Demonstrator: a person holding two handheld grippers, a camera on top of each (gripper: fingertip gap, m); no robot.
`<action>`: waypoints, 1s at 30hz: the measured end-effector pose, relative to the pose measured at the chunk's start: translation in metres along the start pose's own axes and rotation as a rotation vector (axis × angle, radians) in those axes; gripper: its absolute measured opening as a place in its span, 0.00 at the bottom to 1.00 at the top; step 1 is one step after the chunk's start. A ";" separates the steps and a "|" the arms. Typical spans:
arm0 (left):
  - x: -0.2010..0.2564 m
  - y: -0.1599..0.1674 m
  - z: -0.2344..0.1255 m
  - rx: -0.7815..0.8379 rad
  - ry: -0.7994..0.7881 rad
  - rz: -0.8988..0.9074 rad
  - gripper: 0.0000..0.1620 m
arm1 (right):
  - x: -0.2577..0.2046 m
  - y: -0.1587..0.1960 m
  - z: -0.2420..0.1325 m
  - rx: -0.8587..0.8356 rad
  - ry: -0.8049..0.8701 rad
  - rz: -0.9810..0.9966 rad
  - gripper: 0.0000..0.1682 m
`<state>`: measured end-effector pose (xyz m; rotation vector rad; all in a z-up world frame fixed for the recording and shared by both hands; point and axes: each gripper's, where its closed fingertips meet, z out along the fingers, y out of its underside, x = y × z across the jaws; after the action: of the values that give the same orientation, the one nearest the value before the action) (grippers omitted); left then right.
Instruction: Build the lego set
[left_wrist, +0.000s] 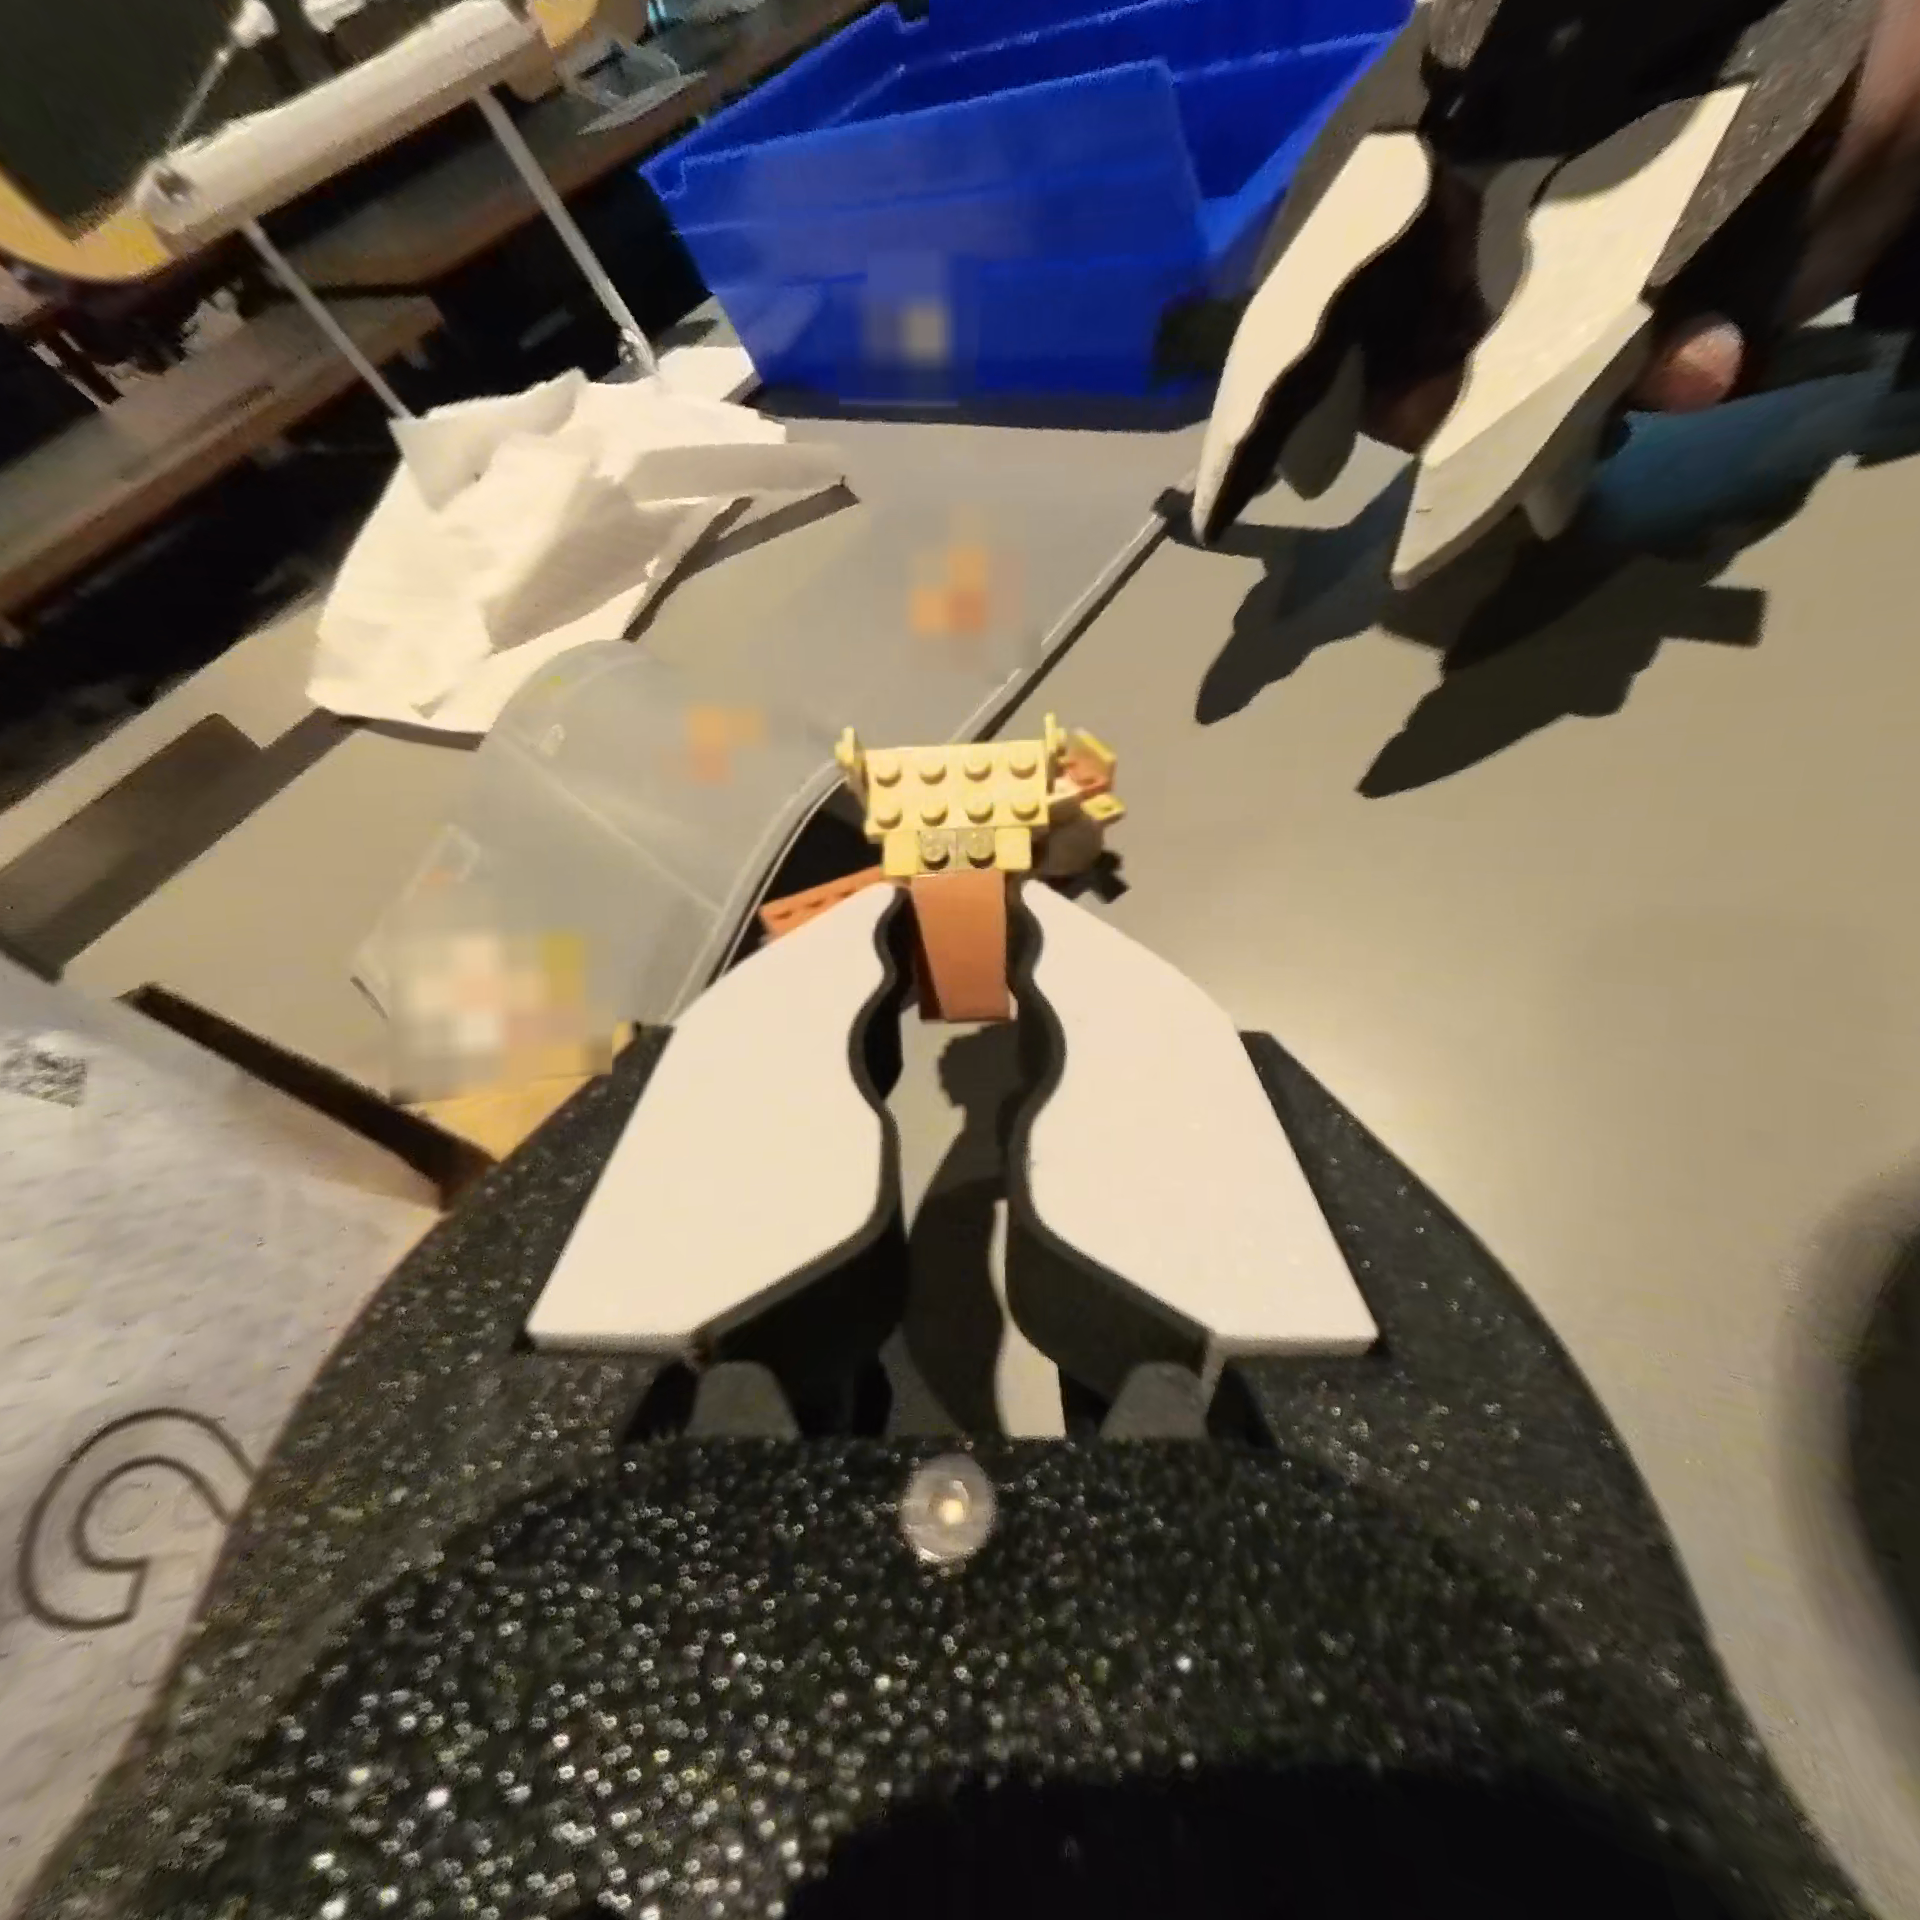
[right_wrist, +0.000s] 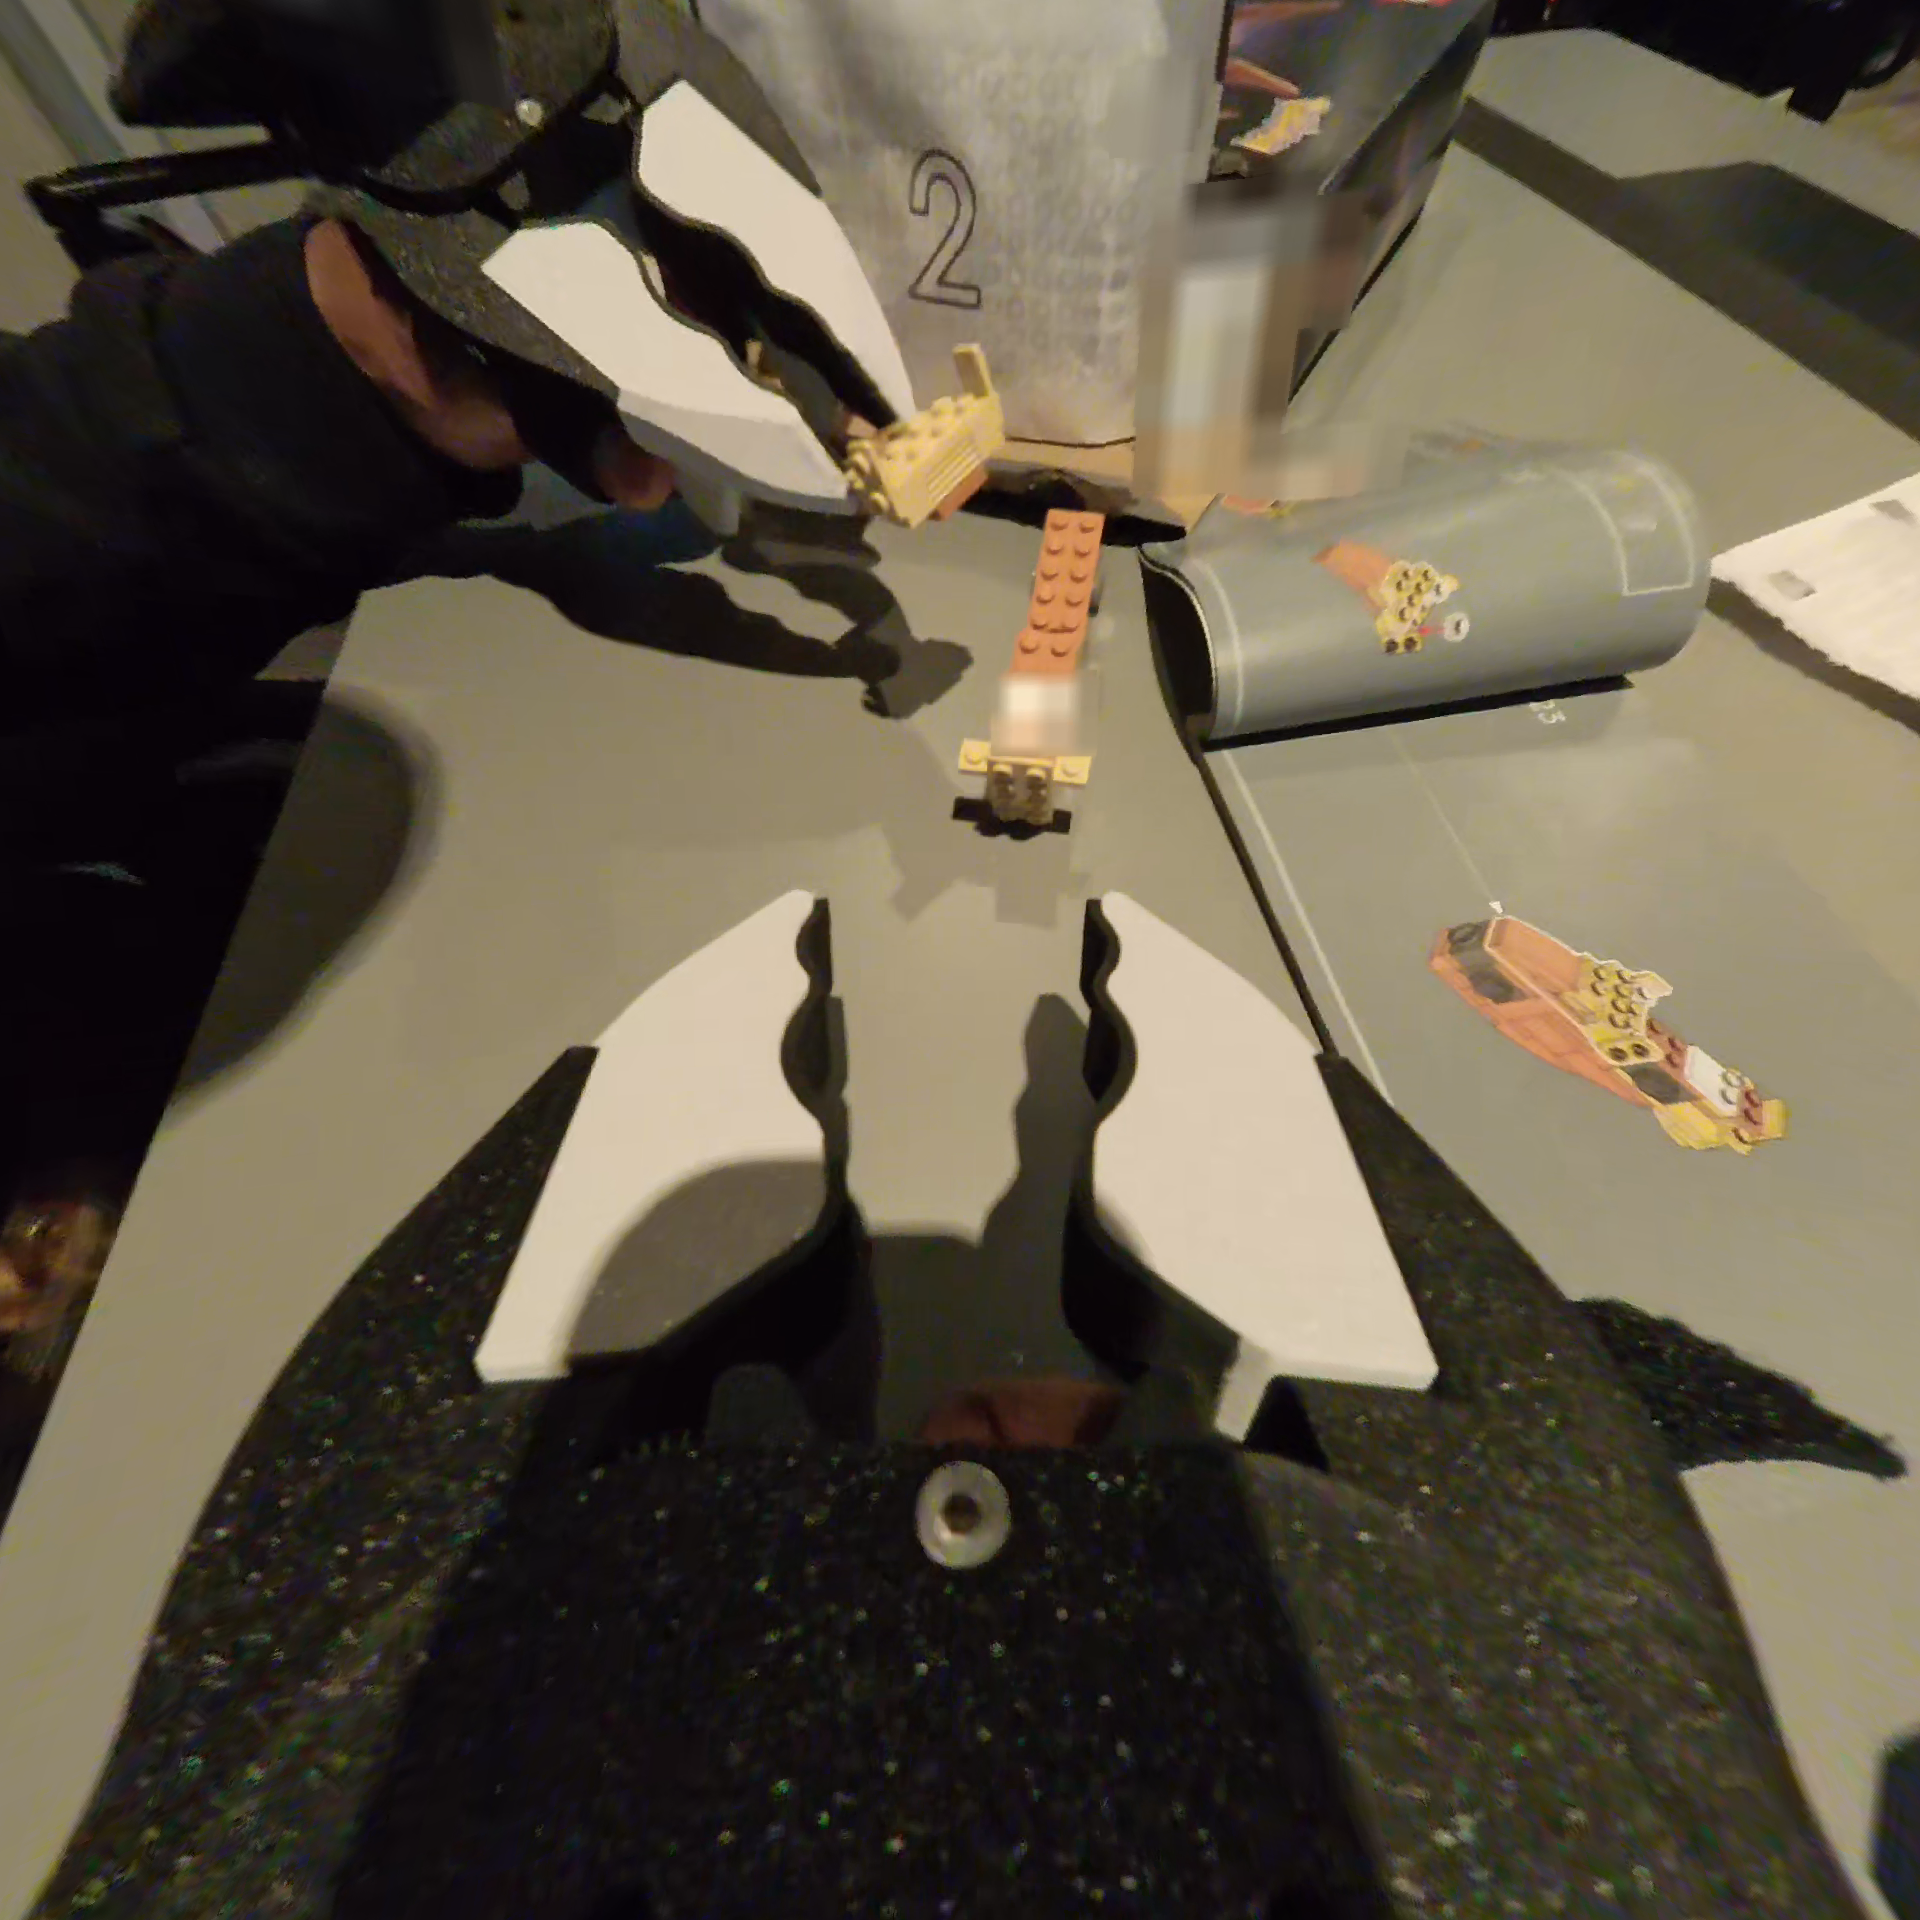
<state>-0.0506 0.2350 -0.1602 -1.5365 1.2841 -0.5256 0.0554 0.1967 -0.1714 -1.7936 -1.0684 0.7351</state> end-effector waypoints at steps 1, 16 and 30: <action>-0.005 0.003 0.000 -0.007 0.005 0.001 0.10 | 0.001 0.000 0.005 -0.012 0.009 0.008 0.28; -0.033 0.003 0.010 -0.145 0.145 0.245 0.10 | 0.006 -0.001 0.030 -0.076 0.036 -0.009 0.27; -0.050 -0.006 0.017 -0.273 0.147 0.069 0.10 | -0.001 0.021 0.021 -0.207 -0.036 0.217 0.21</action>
<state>-0.0505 0.2871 -0.1487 -1.6942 1.5681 -0.4381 0.0455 0.1997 -0.1988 -2.1042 -1.0131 0.8128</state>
